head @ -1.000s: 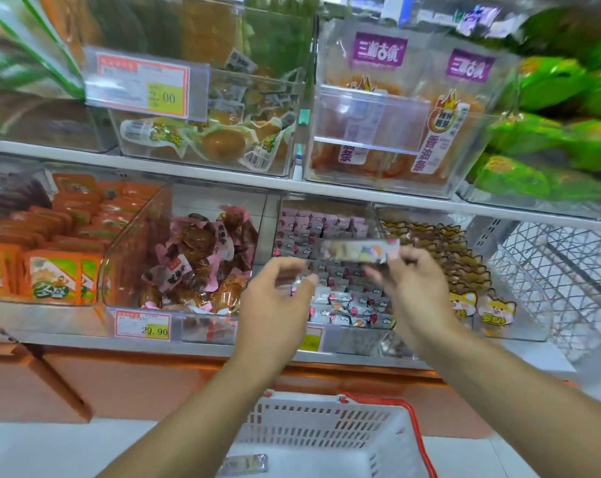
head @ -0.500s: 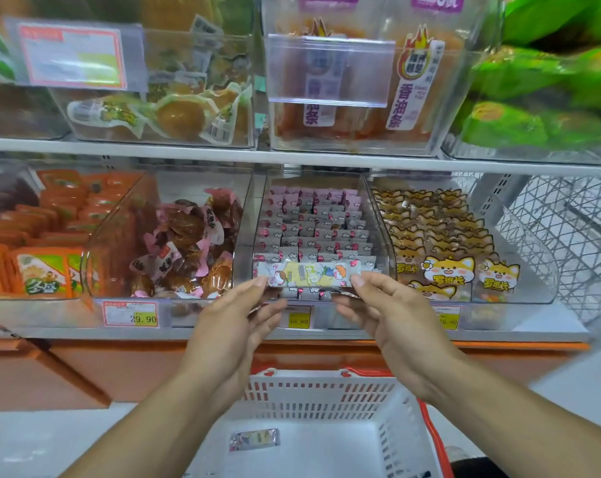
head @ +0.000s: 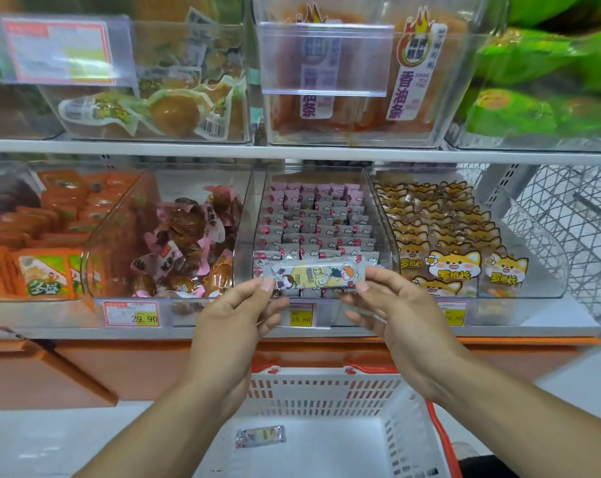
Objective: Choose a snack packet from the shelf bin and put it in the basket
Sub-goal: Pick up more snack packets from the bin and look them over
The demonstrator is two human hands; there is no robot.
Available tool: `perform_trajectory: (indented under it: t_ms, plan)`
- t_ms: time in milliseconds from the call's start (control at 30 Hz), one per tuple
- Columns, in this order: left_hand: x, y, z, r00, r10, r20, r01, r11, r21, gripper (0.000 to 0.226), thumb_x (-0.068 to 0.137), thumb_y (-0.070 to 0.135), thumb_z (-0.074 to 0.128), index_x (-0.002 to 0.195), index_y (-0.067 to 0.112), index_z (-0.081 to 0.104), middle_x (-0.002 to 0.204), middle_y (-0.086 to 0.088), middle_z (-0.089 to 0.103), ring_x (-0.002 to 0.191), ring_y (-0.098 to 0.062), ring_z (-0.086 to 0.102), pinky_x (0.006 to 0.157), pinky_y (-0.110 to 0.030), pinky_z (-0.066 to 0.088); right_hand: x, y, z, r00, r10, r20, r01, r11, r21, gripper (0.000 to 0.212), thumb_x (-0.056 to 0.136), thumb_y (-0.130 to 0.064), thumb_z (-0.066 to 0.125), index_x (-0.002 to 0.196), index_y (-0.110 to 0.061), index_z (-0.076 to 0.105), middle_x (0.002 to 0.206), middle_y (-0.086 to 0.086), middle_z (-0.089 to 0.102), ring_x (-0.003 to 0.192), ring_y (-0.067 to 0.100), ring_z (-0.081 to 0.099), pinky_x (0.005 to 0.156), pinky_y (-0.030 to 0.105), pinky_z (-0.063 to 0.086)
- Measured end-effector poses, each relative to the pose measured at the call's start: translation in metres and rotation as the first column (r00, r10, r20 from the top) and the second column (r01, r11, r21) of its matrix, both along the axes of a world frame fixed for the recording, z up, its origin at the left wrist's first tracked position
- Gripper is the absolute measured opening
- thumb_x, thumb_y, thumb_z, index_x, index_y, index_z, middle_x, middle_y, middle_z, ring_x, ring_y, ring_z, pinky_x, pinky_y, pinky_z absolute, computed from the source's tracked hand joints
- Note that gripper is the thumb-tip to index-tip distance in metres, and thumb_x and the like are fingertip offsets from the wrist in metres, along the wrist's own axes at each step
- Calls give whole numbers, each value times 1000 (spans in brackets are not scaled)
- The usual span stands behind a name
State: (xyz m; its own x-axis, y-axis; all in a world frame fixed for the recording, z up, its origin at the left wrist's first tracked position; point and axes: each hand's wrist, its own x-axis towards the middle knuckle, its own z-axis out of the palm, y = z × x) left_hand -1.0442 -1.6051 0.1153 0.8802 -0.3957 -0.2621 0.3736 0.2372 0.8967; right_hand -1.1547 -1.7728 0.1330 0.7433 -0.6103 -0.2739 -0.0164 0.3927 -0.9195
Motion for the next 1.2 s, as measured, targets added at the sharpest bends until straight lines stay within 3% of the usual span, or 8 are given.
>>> perform_trajectory:
  t_ms: [267,367,433,567,800,900,967,1200]
  plan:
    - [1,2,-1,999,-24,22,23,999,39,27,97,17,66,123,17,66,93,6,80,94,-12,76,71,-19,57,0,-1,-5,999,5,35,-3,999,-38,28,96,-4,63,114,-26,65,101,2,77,91,20,76,68,27,61]
    - [1,2,-1,999,-19,50,16,998,59,23,98,17,65,121,19,67,90,12,79,91,-11,76,67,-17,58,0,0,-5,999,33,40,-26,986,-164,43,101,-1,55,128,-34,60,98,-3,75,94,17,75,71,26,61]
    - [1,2,-2,998,-20,66,15,997,70,21,99,17,64,120,20,67,88,15,78,89,-10,76,66,-16,57,-2,1,-5,997,57,53,-40,960,-279,52,101,-1,54,134,-41,57,111,-2,69,95,15,75,72,24,61]
    - [0,1,-2,994,-33,105,24,996,89,20,99,20,63,119,21,67,88,17,77,86,-10,76,65,-16,57,-4,3,-6,996,88,25,-66,884,-463,52,96,-9,67,127,-50,60,125,-2,61,93,11,74,72,21,59]
    - [-3,0,1,972,-103,213,77,989,128,23,104,22,55,116,38,64,81,5,75,76,-13,73,66,-19,57,-4,1,0,984,177,4,-151,852,-502,50,76,-41,75,124,-41,60,109,-7,74,94,19,74,73,26,60]
    - [-4,1,3,952,-149,267,109,981,160,37,107,20,48,119,51,64,84,-19,68,78,-16,72,70,-19,57,-4,0,1,981,196,12,-164,854,-494,41,82,-36,74,121,-31,62,105,-7,76,94,16,75,70,24,59]
    - [-6,1,4,940,-165,299,108,975,196,44,107,19,46,115,58,64,83,-18,71,81,-15,74,73,-19,57,-3,0,0,980,198,9,-171,869,-464,32,88,-28,73,118,-27,63,103,-9,77,92,15,75,69,23,59]
    - [-8,-1,5,942,-176,288,115,970,214,21,101,29,57,112,25,74,87,-2,78,90,-18,76,85,-29,59,-3,-3,2,988,149,31,-127,921,-367,45,82,-44,70,125,-44,58,95,1,77,83,19,76,70,28,61]
